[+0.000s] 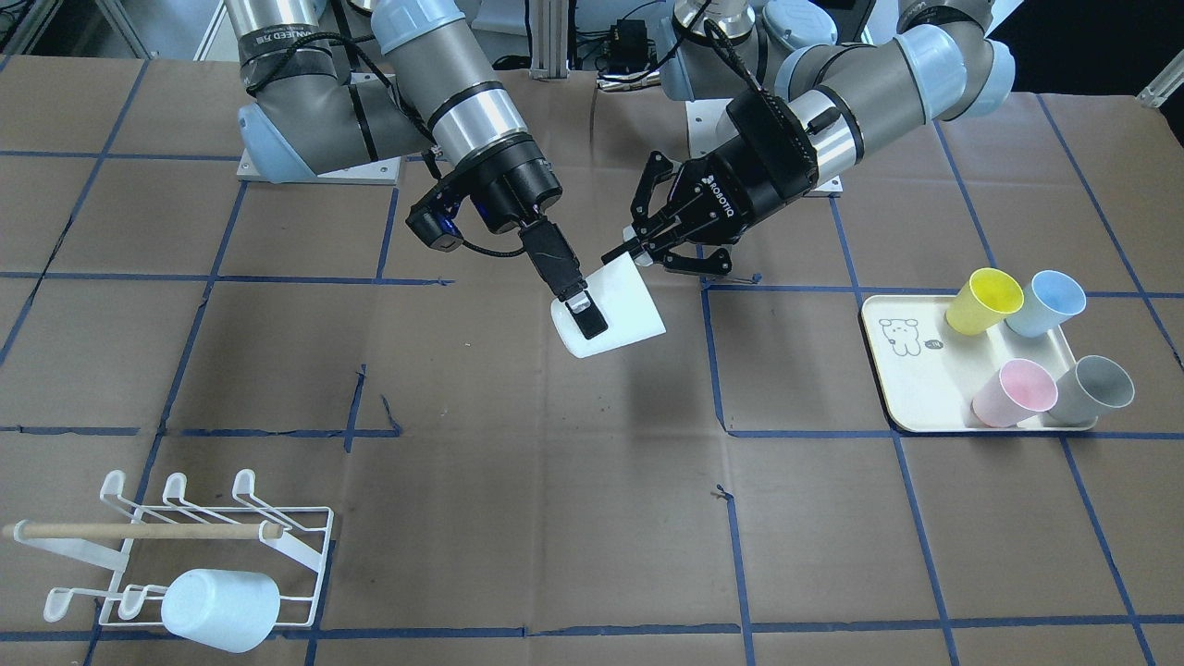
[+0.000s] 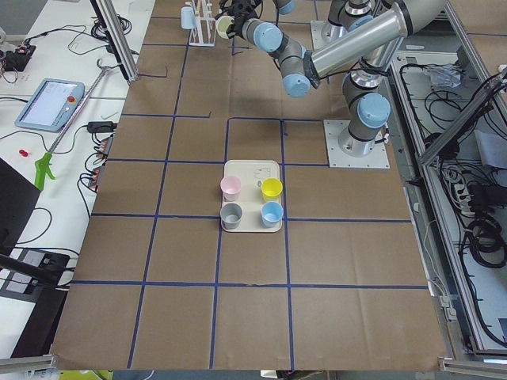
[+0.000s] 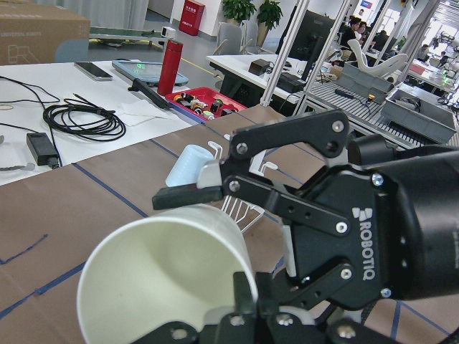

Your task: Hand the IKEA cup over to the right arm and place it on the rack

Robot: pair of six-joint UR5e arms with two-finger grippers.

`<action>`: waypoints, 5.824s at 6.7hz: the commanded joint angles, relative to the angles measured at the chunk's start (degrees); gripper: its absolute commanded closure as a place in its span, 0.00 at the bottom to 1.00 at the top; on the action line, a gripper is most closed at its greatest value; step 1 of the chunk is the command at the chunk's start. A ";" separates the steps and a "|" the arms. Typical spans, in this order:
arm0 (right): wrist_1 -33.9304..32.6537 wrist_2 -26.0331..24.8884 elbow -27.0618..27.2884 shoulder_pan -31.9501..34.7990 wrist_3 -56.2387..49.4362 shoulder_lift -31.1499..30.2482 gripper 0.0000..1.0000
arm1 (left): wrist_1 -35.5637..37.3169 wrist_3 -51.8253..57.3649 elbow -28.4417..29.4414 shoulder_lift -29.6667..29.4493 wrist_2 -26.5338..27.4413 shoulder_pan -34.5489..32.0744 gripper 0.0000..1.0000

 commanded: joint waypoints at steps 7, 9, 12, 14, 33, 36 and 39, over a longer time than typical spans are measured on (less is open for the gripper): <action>-0.64 0.11 -2.55 -2.44 -1.30 1.09 0.72 | 0.19 -12.51 0.52 1.54 1.15 6.28 0.00; -0.46 0.54 -2.29 -6.65 -8.03 1.36 0.72 | -0.07 -13.12 1.66 1.46 3.33 12.29 0.00; -0.99 0.46 -2.55 -14.56 -27.34 1.62 0.77 | -7.66 -28.50 12.71 -1.00 21.14 10.91 0.01; -6.58 -1.89 -2.38 -22.52 -65.26 5.29 0.84 | -46.17 -36.97 31.83 -2.83 46.95 1.47 0.01; -13.21 0.90 -9.76 -39.72 -112.40 21.05 0.40 | -63.79 -28.16 32.95 -1.71 60.83 -5.01 0.00; -12.42 0.37 -9.93 -39.63 -111.70 20.79 0.00 | -63.53 -29.03 33.04 -1.79 63.12 -5.71 0.00; -12.07 0.02 -10.90 -39.63 -111.70 19.82 0.00 | -63.53 -29.04 33.22 -1.80 62.94 -5.89 0.00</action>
